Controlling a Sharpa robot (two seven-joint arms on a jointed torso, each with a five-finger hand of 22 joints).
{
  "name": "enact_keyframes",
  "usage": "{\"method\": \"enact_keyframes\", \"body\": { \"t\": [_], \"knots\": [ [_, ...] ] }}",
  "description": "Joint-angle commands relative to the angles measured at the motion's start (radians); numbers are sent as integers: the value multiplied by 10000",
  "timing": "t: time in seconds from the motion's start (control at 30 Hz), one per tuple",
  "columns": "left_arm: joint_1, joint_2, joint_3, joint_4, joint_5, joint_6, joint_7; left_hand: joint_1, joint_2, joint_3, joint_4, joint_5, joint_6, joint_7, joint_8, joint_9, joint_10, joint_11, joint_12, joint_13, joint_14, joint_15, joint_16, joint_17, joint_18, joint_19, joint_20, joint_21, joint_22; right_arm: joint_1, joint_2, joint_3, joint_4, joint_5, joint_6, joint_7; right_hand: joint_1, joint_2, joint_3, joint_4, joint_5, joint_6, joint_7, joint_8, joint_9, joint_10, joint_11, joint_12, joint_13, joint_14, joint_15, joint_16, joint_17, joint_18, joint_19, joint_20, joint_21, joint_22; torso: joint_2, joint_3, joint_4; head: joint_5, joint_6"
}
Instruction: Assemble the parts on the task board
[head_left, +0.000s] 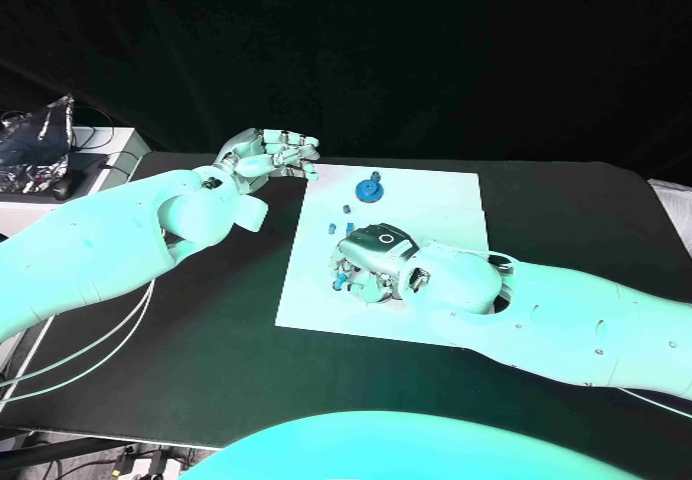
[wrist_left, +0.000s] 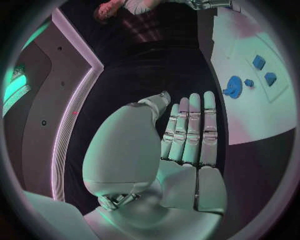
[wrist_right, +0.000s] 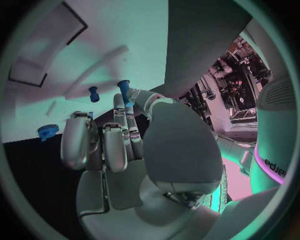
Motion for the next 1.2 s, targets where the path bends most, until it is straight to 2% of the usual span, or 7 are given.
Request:
{"method": "enact_keyframes", "body": {
  "t": [0.03, 0.23, 0.47, 0.93, 1.0, 1.07, 1.2],
  "knots": [
    [-2, 15, 7, 34, 44, 136, 54, -80, 49, -55, 22, 6, 41, 31, -34, -14, -72, -2, -42, 11, -72, 3, 53, 11, 91, -83, 14, -55, -10, -45, 14, -35, -15, -26, 167, 211, -276, -214, 42, 12, -67, -386, 64, -242, -89, -346, 102, -262, -78, 382, 159, -19, -44, -79, 86, 82, -183, 1113, -12, 6, -15, -1, 5],
    [-2, 20, 7, 25, 44, 111, 50, -89, 54, -66, 34, 6, 45, 31, -37, -22, -78, -2, -37, 16, -87, 4, 68, 36, 94, -79, 18, -65, -12, -47, -36, -42, 29, 35, -171, 296, -580, -495, -687, -7, -268, -1077, -16, -634, -239, -1154, 192, -373, -204, 247, 248, -257, -503, 140, -252, 198, -1425, 623, -18, 11, -6, -41, 24],
    [-2, 29, 7, 9, 44, 107, 51, -91, 53, -67, 36, 6, 42, 31, -39, -23, -79, -2, -36, 16, -89, 4, 69, 39, 94, -79, 19, -66, -12, -59, -203, -45, 149, 49, -651, 277, -52, -142, -2292, 81, -228, -1519, -141, -935, -397, -1982, 294, 12, -222, 152, 304, -486, -925, 246, -347, 271, -2235, 248, -14, 19, -6, -73, 60],
    [-61, 59, 6, -86, 60, 133, 42, -91, 53, -67, 36, 6, 42, 31, -39, -23, -79, -2, -36, 16, -89, 4, 69, 39, 94, -79, 19, -66, -12, 153, -1653, 114, 1109, 1465, -2275, 688, 269, -50, -2549, 325, 308, -1290, 2, -877, -432, -1663, 167, 724, -127, 144, 210, -558, -1030, 219, -220, 204, -2094, 290, -72, 40, -30, -305, 268],
    [-102, 63, 6, -98, 72, 144, 48, -91, 53, -67, 36, 6, 42, 31, -39, -23, -79, -2, -36, 16, -89, 4, 69, 39, 94, -79, 19, -66, -12, 387, -2098, 153, 1125, 2731, -2057, 1114, 279, -118, -2082, 486, 498, -915, 104, -717, -417, -1091, 111, 1095, -53, 224, 143, -424, -792, 156, -117, 140, -1768, 440, -113, 49, -54, -454, 304],
    [-145, 67, 6, -106, 79, 159, 61, -92, 47, -74, 39, 6, 24, 34, -52, -33, -88, 0, -37, 18, -99, 5, 76, 52, 96, -78, 21, -73, -14, 597, -2487, 173, 1063, 3636, -1595, 1400, 396, 20, -1657, 489, 596, -606, 6, -562, -379, -278, -80, 1525, 133, 259, 13, -352, -673, 146, -71, 56, -1618, 516, -154, 53, -73, -626, 365],
    [-209, 69, 6, -123, 85, 142, 104, 13, 28, -64, -42, 6, 62, 0, -34, -33, -92, -21, -30, 23, -122, -7, 85, 78, 102, -71, 15, -77, -10, 891, -3185, 187, 901, 5388, -884, 1425, 196, -167, -1480, 530, 707, -187, -166, -287, -272, 615, -359, 2314, 706, 390, -213, -57, -136, 17, 115, -156, -853, 863, -245, 52, -152, -804, 401]
  ]
}}
